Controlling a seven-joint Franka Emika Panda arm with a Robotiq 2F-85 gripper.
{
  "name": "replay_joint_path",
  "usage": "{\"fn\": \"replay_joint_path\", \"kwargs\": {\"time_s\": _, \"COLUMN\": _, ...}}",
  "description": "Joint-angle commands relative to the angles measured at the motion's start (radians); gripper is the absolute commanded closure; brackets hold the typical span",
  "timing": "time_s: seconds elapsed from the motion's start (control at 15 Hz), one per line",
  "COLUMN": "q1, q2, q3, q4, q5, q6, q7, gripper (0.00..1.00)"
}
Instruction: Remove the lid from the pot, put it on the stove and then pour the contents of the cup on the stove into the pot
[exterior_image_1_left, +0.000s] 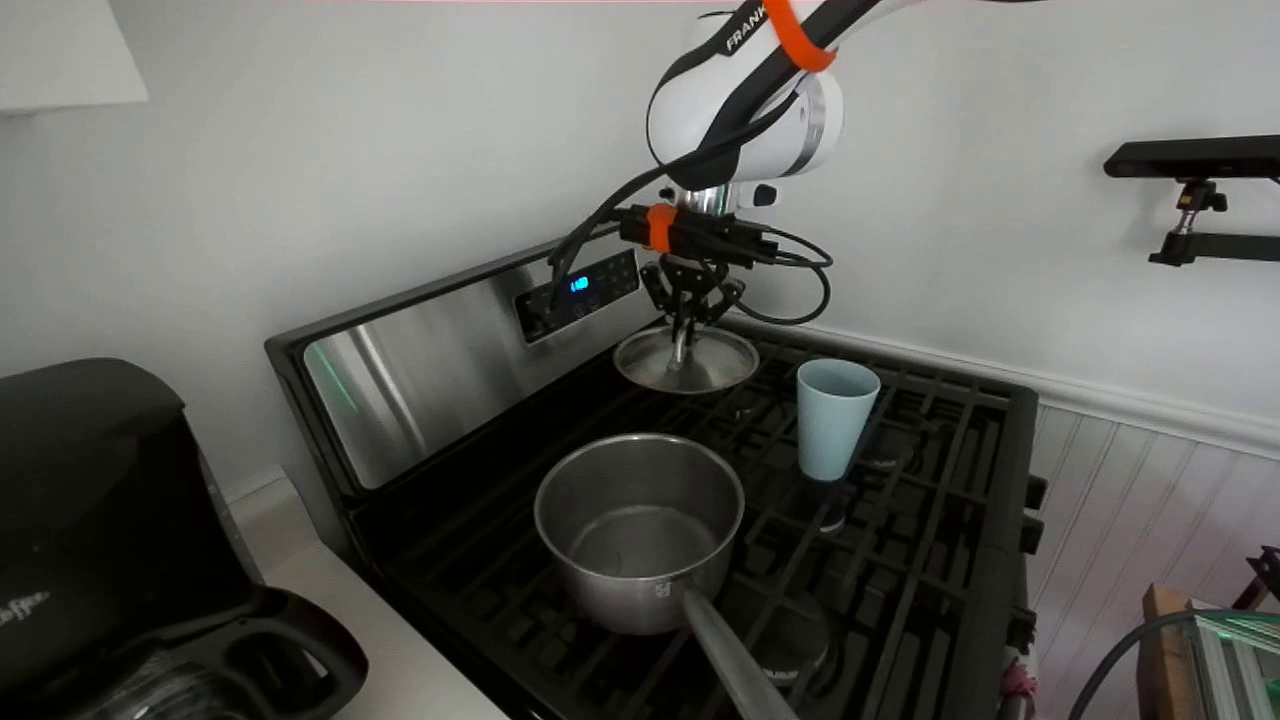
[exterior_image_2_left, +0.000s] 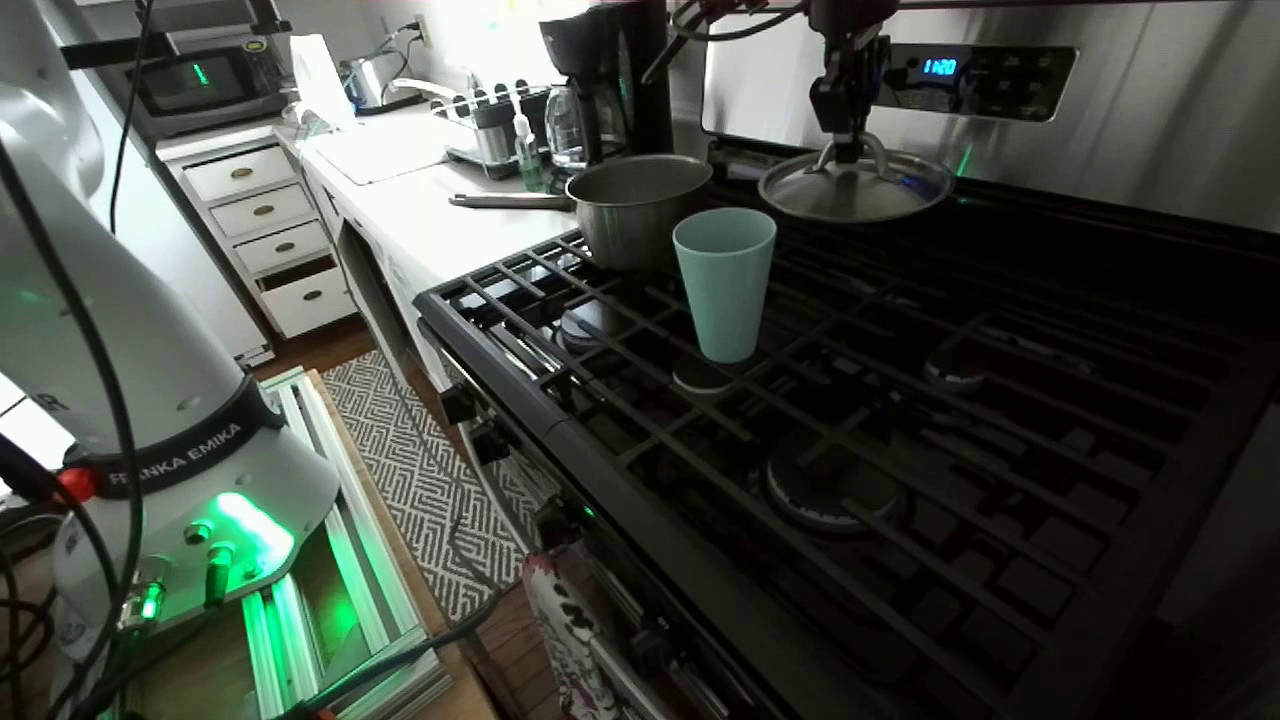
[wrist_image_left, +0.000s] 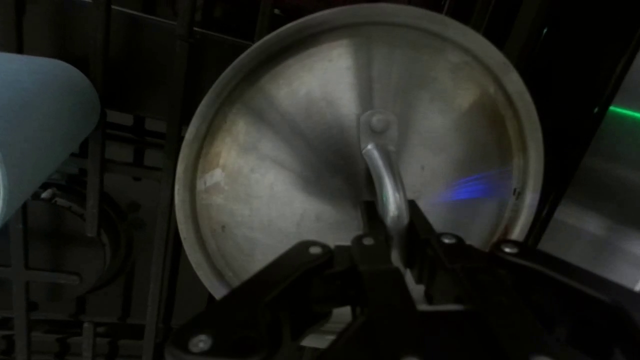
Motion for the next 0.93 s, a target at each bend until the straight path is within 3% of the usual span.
{"fn": "replay_joint_path", "kwargs": {"time_s": 0.0, "q1": -0.018, "q2": 0.063, "q3": -0.003, "q4": 0.042, "q5": 0.055, "q6": 0.014, "q7": -0.032, "gripper": 0.96}}
{"fn": "replay_joint_path", "kwargs": {"time_s": 0.87, "q1": -0.026, "q2": 0.218, "q3": 0.006, "q4": 0.092, "q5": 0.13, "q6": 0.071, "q7": -0.054, "gripper": 0.96}}
